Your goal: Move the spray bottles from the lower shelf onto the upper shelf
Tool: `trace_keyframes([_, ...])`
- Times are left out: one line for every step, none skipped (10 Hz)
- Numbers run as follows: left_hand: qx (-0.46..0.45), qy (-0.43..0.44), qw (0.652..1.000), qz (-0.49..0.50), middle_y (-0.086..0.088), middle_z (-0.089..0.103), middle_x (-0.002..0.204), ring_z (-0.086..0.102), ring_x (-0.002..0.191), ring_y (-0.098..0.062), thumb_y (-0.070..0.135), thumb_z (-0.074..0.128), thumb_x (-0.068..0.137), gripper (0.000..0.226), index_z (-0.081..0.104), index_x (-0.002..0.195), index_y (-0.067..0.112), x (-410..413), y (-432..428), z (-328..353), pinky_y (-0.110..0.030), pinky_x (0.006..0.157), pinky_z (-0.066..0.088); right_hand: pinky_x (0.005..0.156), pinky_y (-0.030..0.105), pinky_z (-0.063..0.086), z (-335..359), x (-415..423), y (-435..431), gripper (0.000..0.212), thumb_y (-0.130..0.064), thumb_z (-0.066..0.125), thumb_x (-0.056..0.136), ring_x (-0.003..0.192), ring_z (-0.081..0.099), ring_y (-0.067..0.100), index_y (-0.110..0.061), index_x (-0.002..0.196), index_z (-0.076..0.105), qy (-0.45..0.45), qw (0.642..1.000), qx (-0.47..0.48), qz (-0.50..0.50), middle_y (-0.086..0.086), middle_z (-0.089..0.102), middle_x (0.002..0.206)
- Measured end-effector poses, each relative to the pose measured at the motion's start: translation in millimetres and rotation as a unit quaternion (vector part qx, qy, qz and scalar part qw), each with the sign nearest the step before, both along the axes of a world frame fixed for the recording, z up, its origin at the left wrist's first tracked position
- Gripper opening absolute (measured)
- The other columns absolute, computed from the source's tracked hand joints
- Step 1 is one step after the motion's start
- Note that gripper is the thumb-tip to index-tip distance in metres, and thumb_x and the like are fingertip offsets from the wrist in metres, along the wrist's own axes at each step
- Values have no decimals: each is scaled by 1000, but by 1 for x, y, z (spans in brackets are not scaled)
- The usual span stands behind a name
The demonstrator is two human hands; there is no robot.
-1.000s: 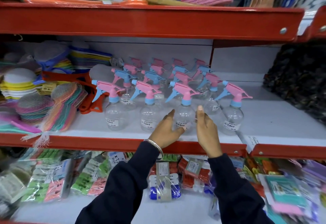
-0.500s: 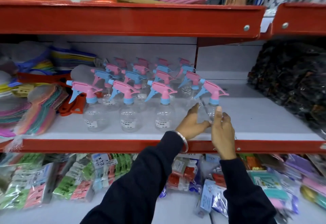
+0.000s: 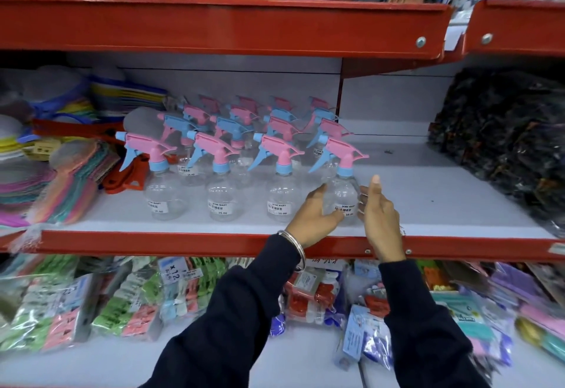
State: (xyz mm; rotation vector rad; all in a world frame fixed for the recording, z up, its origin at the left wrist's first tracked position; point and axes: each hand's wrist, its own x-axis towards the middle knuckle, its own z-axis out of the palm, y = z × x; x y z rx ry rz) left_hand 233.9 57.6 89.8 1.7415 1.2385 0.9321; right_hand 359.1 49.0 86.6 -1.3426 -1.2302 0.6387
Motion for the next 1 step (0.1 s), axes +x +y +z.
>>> trace_keyframes([27,-24,999,31,-4,25,155,27,141,-17,20,56,91,68,20,148,15,-3,-9,-3,-38,115,29,94,50,48,-4,2,-7,49,-75,24,81,92,61,15,-39,78,57,21,999,37,-18,-9,64,86])
